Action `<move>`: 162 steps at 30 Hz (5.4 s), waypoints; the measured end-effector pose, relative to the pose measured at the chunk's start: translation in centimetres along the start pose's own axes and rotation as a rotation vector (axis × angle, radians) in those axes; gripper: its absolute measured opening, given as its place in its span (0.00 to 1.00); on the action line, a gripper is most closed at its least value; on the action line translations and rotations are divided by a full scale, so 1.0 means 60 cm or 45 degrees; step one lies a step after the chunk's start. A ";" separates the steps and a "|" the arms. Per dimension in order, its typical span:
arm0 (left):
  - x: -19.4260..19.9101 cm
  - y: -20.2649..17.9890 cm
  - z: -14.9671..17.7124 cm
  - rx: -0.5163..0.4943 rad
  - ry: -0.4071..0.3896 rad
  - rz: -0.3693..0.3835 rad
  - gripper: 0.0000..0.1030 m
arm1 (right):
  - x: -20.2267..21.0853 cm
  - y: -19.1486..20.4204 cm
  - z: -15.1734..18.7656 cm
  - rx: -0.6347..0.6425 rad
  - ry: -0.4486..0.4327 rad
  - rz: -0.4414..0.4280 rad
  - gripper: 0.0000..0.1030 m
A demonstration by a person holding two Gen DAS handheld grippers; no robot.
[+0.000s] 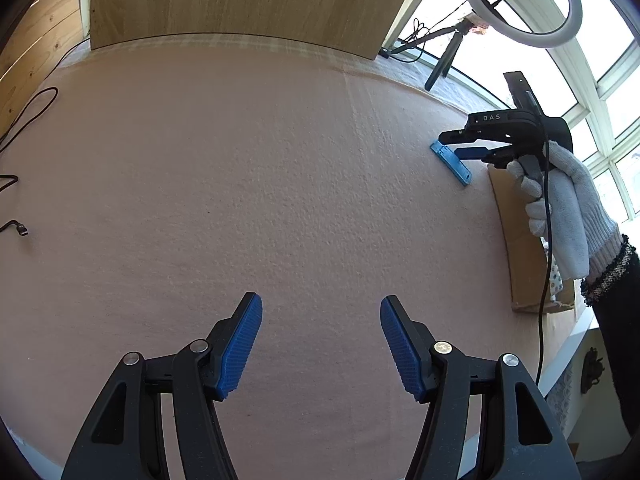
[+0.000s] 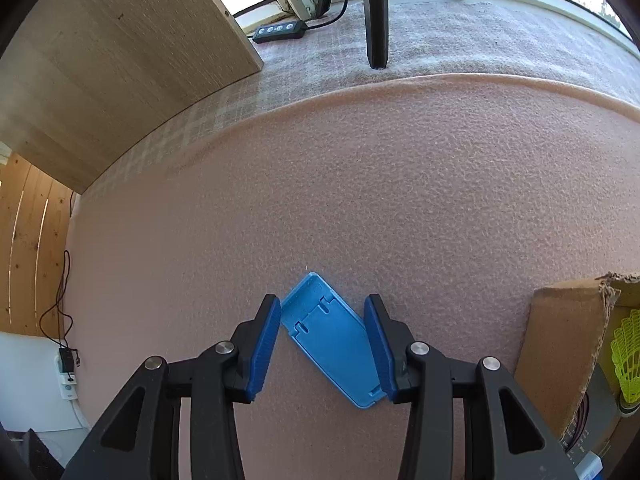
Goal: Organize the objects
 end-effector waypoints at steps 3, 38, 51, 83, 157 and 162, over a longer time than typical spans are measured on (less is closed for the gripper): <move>-0.003 -0.006 0.001 -0.008 0.005 0.007 0.63 | -0.001 0.004 0.015 0.030 0.027 -0.002 0.39; -0.010 -0.085 -0.022 -0.105 -0.001 0.018 0.63 | 0.097 0.030 0.160 0.234 -0.214 0.230 0.32; -0.019 -0.151 -0.029 -0.187 -0.003 0.039 0.63 | 0.215 -0.096 0.223 -0.003 -0.413 0.267 0.32; 0.014 -0.181 -0.022 -0.236 -0.052 0.013 0.63 | 0.254 -0.107 0.292 -0.030 -0.501 0.318 0.57; 0.186 -0.010 -0.017 -0.095 -0.317 -0.247 0.71 | 0.183 0.236 0.350 0.211 -0.592 0.258 0.57; 0.184 -0.011 -0.017 -0.097 -0.315 -0.246 0.72 | 0.181 0.233 0.349 0.210 -0.586 0.255 0.57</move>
Point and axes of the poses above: each gripper's, at about its wrist camera, not at the fingertips, and x roughly against the way its jaws point, y to its left, z to its underside, the point moved 8 cm from there along -x, roughly the way its jaws point, and after that the axes turned 10 degrees about y, right-handed, at the moved point
